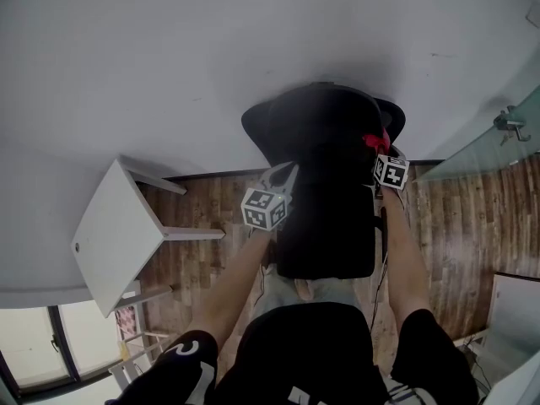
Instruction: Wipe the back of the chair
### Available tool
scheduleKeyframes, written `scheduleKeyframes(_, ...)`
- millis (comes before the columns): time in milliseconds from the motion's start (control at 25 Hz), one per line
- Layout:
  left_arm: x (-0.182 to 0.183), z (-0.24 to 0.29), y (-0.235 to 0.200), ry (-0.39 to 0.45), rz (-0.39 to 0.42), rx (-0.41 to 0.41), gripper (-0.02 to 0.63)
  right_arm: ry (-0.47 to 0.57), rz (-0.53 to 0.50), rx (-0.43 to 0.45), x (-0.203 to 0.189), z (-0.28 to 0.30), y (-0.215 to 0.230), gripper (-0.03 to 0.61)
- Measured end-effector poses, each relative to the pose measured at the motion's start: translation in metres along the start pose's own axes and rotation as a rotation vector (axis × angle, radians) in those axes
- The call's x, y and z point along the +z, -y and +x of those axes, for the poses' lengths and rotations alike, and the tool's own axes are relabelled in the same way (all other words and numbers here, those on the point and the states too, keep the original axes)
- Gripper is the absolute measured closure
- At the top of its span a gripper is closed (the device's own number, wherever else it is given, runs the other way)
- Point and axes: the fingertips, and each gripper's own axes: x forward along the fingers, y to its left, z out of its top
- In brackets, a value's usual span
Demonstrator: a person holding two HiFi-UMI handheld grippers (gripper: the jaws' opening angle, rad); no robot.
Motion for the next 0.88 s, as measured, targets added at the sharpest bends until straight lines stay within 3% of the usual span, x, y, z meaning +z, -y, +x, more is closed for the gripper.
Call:
scheduleKeyframes(480, -0.002, 0.010, 0.026, -0.016, 0.027, -0.045, 0.589, 0.024, 0.073, -0.092, -0.007, -0.027, 0.065, 0.508)
scheduleKeyframes(880, -0.002, -0.001, 0.025, -0.003, 0.017, -0.063, 0.589, 0.022, 0.078, -0.100, -0.017, -0.049, 0.058, 0.506)
